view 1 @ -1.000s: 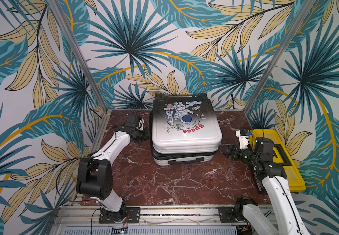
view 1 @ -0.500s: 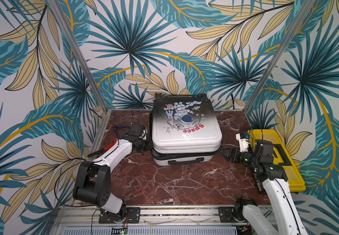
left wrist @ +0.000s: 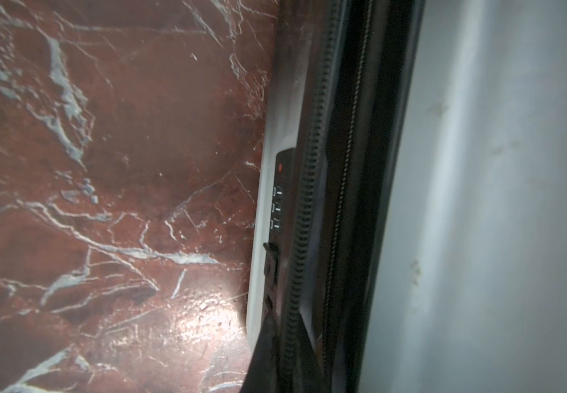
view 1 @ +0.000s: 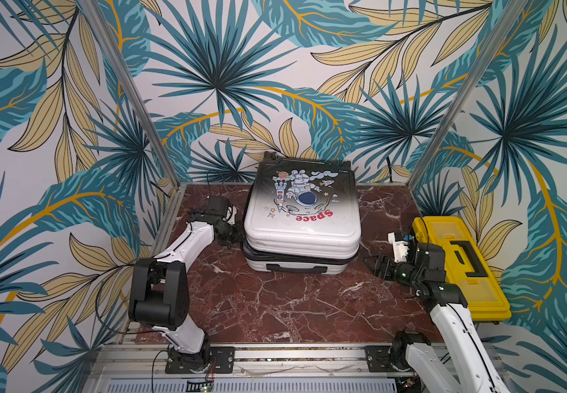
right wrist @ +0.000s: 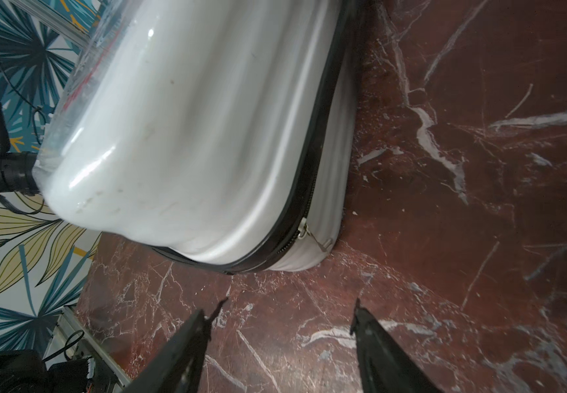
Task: Close the suitcase zippers
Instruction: Adjust the suitcase at the center of the board.
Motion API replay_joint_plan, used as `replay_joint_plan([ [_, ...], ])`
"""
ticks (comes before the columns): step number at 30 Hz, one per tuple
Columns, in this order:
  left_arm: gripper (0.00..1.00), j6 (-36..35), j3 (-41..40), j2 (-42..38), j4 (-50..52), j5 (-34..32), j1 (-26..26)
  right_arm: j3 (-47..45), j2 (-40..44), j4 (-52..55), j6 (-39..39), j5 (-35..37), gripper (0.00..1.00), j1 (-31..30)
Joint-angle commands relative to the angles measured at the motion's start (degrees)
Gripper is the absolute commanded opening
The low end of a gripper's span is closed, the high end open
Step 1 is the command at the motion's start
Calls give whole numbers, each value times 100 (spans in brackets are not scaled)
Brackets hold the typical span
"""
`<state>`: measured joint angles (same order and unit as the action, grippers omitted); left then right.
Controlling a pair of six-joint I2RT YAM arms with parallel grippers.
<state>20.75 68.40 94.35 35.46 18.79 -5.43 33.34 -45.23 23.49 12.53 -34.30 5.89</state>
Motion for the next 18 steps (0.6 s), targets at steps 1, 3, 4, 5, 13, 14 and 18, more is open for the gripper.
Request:
replay_joint_plan([
  [1, 0, -147, 283, 357, -224, -6, 121, -401, -219, -1244, 307, -234, 67, -240],
  [3, 0, -256, 468, 505, -209, 30, 176, -600, -363, -1719, 397, -217, 66, -381],
  [4, 0, -329, 561, 570, -188, 40, 196, -682, -428, -1908, 419, -226, 66, -425],
  [5, 0, -398, 657, 651, -162, 38, 230, -791, -515, -2166, 447, -237, 65, -460],
  [13, 0, -1168, 1514, 1356, 290, 237, 362, -1313, -1596, -4605, 756, -475, 62, -616],
  [14, 0, -1270, 1657, 1450, 377, 223, 385, -1315, -1796, -4898, 753, -498, 62, -684],
  [18, 0, -1617, 2154, 1752, 751, 70, 393, -1451, -2428, -5878, 738, -440, 60, -844],
])
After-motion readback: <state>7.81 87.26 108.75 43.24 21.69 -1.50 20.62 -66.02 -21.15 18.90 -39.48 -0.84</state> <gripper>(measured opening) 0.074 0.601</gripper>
